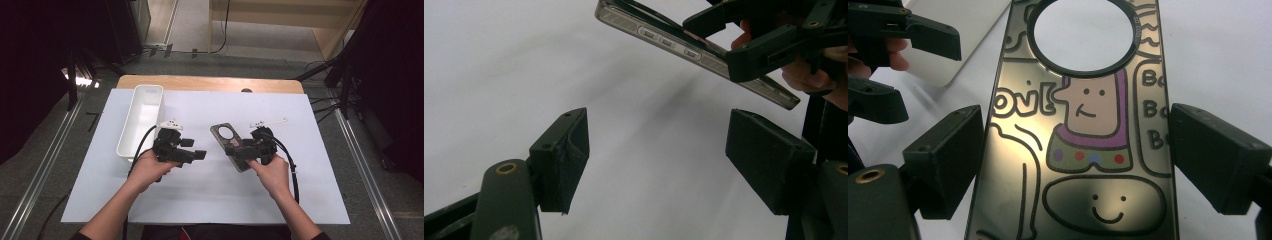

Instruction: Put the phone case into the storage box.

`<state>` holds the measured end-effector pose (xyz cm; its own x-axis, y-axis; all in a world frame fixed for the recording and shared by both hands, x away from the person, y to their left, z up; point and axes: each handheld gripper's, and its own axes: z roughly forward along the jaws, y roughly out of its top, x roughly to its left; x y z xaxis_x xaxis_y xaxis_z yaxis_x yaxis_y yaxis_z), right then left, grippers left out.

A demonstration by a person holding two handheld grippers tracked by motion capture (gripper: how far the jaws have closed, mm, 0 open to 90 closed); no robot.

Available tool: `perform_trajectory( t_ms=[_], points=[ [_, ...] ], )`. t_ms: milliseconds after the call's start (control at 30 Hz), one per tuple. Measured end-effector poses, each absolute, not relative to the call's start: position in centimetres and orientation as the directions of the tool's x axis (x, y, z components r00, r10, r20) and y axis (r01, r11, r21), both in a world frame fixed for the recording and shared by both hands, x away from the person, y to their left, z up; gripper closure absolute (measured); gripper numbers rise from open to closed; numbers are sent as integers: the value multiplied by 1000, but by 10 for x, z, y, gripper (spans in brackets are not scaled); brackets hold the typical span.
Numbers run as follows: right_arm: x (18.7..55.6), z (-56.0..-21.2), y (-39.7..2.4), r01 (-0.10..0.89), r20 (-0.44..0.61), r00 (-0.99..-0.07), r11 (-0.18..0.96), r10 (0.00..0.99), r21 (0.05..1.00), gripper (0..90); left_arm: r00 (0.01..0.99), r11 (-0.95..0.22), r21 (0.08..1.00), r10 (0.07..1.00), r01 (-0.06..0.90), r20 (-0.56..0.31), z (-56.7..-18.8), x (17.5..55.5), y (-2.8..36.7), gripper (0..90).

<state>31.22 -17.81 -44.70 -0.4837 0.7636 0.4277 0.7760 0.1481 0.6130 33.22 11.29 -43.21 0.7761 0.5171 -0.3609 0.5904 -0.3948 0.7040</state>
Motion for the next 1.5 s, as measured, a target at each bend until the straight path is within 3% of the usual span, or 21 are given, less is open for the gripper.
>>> perform_trajectory(
  t_ms=[400,1500],
  points=[
    [311,-449,-177,773,424,-483,145,766,618,96,764,-393,700,544,596,-346,-428,342,104,255],
    [314,-460,-164,768,466,-415,26,782,640,96,624,-252,623,603,740,-497,-416,369,96,256]
  ],
)
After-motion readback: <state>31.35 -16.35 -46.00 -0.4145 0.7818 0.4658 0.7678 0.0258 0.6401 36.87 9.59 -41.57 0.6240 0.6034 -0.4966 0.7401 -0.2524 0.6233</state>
